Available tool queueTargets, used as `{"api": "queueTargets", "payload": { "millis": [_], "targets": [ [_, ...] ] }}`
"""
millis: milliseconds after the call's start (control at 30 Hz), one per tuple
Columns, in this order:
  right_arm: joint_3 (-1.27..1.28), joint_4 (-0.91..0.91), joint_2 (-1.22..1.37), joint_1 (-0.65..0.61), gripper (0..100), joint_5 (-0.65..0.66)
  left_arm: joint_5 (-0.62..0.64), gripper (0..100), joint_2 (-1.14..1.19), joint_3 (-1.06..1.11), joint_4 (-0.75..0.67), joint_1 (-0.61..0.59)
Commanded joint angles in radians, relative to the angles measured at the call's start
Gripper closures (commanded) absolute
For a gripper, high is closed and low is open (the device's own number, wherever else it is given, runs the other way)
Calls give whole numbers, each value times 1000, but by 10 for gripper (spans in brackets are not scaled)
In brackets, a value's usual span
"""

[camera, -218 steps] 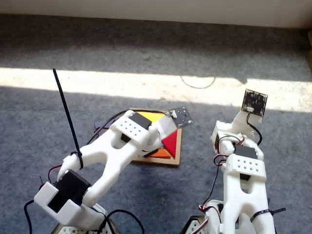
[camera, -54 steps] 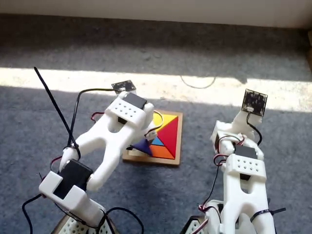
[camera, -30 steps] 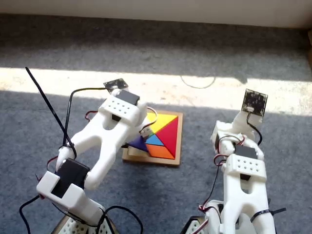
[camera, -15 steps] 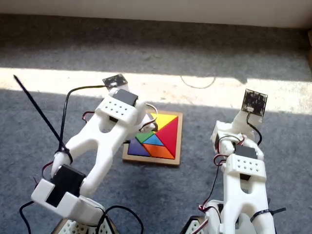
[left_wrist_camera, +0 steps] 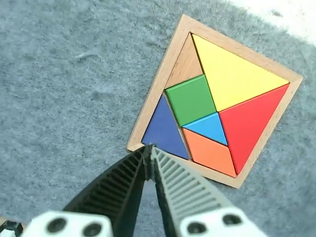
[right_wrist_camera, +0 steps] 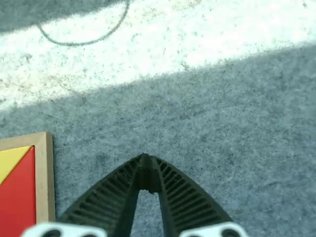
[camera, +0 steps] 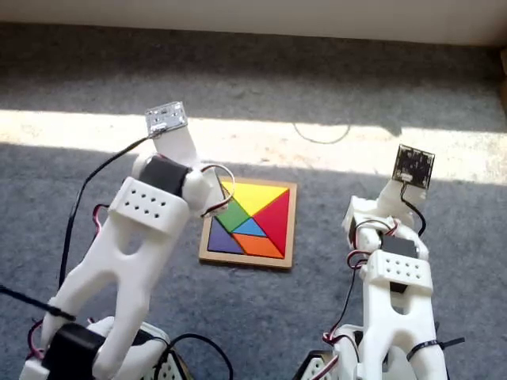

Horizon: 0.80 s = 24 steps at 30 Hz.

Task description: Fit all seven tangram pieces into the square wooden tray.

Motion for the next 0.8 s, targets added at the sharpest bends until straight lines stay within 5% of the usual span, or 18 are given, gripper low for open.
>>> {"api": "queueTargets", "payload": {
  "millis": [0,500,767],
  "targets": [
    [-16,-16,-47,4,994,-2,-63,995,-143,33,-2,-47],
    [-117,302,-522,2,991,54,-279,995,-662,348,-176,-312],
    [-35,375,-748,-31,947,95,-301,995,-880,539,-293,-355]
  ]
}}
